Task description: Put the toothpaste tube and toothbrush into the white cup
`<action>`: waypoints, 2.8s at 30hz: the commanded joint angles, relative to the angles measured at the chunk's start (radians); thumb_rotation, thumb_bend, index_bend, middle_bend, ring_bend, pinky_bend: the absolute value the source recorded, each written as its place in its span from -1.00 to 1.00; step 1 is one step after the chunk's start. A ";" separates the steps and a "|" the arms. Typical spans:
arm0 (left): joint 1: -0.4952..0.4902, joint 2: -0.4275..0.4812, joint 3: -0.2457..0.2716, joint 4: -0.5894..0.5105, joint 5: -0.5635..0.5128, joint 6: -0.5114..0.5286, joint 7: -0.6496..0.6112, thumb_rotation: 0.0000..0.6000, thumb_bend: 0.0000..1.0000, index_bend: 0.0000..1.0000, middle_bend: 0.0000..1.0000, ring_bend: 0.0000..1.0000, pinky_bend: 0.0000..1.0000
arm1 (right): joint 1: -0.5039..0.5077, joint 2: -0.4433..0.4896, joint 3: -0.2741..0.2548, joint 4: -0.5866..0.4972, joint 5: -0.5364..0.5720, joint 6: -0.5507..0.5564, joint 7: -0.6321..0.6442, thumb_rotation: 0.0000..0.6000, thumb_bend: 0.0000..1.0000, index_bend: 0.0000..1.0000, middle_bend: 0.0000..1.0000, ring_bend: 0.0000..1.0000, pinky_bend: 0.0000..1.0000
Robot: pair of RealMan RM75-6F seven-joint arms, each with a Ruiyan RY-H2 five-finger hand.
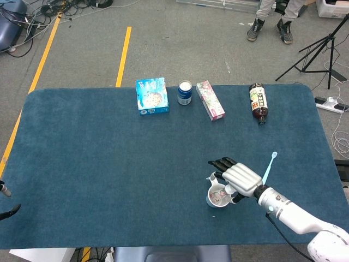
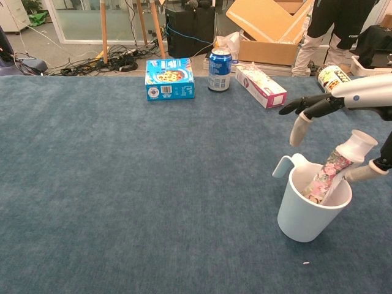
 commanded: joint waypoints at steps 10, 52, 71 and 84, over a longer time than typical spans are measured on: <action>0.000 -0.001 0.000 0.000 -0.001 0.001 0.004 1.00 -0.79 0.08 -0.34 -0.28 -0.18 | -0.018 0.066 0.003 -0.053 -0.037 0.040 0.013 1.00 -1.00 -0.65 -1.00 -1.00 -0.87; -0.002 -0.005 0.003 0.000 -0.001 -0.004 0.011 1.00 -0.79 0.08 -0.34 -0.28 -0.18 | -0.286 -0.022 0.046 0.253 0.103 0.449 -0.281 1.00 -1.00 -0.74 -1.00 -1.00 -0.87; -0.002 -0.002 0.002 -0.001 -0.005 -0.006 0.008 1.00 -0.79 0.08 -0.34 -0.28 -0.18 | -0.272 -0.228 -0.013 0.503 0.113 0.310 -0.276 1.00 -1.00 -0.74 -1.00 -1.00 -0.87; -0.003 -0.002 0.002 -0.001 -0.005 -0.005 0.010 1.00 -0.79 0.08 -0.34 -0.28 -0.18 | -0.272 -0.302 -0.033 0.602 0.107 0.262 -0.267 1.00 -1.00 -0.74 -1.00 -1.00 -0.87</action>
